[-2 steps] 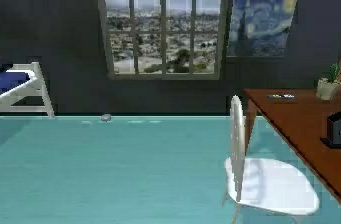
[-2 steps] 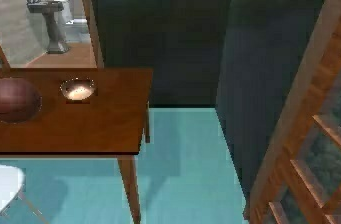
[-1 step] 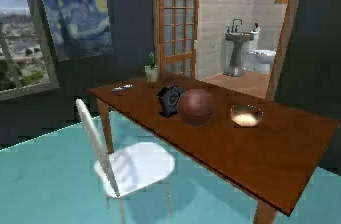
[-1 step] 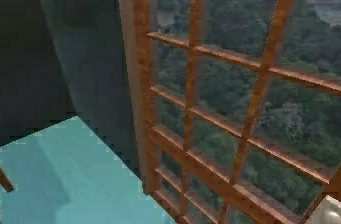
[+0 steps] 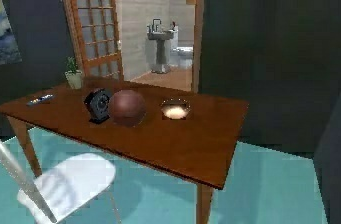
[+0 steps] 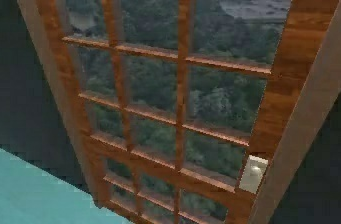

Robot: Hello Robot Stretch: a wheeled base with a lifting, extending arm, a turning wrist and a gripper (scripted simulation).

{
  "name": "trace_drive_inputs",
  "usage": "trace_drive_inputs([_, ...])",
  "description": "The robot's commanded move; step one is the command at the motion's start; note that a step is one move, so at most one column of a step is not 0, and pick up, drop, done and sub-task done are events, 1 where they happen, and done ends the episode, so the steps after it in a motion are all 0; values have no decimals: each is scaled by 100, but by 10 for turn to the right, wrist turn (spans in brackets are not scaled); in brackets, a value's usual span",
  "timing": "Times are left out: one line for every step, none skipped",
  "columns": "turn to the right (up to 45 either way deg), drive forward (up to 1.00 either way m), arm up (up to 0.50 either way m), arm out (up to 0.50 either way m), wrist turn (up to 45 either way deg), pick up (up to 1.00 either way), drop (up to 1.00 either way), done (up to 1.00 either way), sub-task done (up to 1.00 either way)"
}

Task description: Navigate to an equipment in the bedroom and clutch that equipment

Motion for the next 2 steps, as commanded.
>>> trace_drive_inputs([0, 20, 0, 0, 0, 0, 0, 0, 0])
trace_drive_inputs([-450, 0, 0, 0, 0, 0, 0, 0, 0])
